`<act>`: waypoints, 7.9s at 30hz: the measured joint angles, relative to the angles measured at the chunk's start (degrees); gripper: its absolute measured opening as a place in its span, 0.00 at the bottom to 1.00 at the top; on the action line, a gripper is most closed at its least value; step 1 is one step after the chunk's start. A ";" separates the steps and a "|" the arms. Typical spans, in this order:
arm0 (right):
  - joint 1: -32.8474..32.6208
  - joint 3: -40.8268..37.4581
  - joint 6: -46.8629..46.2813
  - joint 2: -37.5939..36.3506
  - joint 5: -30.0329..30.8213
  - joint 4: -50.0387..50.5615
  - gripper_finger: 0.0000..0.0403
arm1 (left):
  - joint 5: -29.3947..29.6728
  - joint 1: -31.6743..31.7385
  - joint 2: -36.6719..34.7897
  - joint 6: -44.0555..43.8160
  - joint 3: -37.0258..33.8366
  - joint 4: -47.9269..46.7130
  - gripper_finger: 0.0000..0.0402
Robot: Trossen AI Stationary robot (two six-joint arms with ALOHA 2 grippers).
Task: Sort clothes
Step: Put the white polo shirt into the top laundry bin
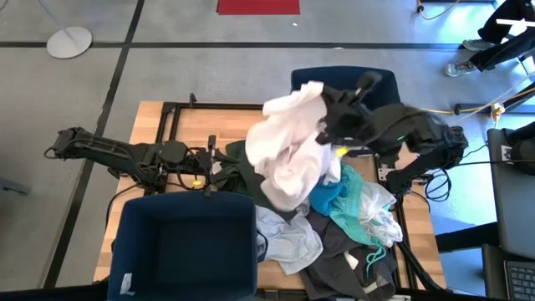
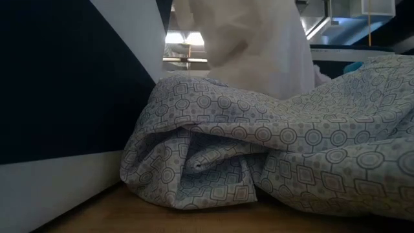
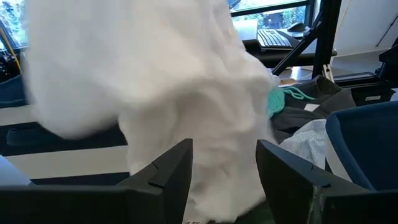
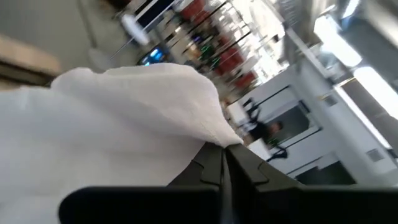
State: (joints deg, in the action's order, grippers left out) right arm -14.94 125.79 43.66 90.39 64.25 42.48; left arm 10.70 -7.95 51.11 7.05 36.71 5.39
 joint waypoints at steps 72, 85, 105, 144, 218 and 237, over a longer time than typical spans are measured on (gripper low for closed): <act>56.15 -24.95 -50.38 -1.74 -34.67 38.36 0.50 | -0.02 0.00 1.51 -0.35 0.02 0.41 0.41; 31.06 -8.89 -53.91 -6.26 -37.35 42.28 0.54 | 0.00 0.00 1.49 -0.35 0.02 0.14 0.41; -9.75 -28.47 -53.72 -4.12 -30.90 22.28 0.54 | 0.00 0.00 1.49 -0.35 0.02 0.06 0.41; -8.73 -53.20 -53.70 9.94 -18.68 17.14 0.54 | 0.00 0.00 1.49 -0.59 -0.02 0.13 0.41; 44.94 -13.02 -55.11 -7.19 -3.23 44.87 0.05 | -0.02 -0.02 1.51 1.06 -0.02 1.14 0.41; 54.87 -45.75 -50.52 -6.99 -24.14 17.89 0.08 | 0.00 -0.02 1.51 1.51 -0.02 1.29 0.41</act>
State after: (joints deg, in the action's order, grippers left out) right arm 39.93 80.04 -6.86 83.40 40.10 60.36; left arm 10.70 -7.97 52.62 8.56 36.69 6.68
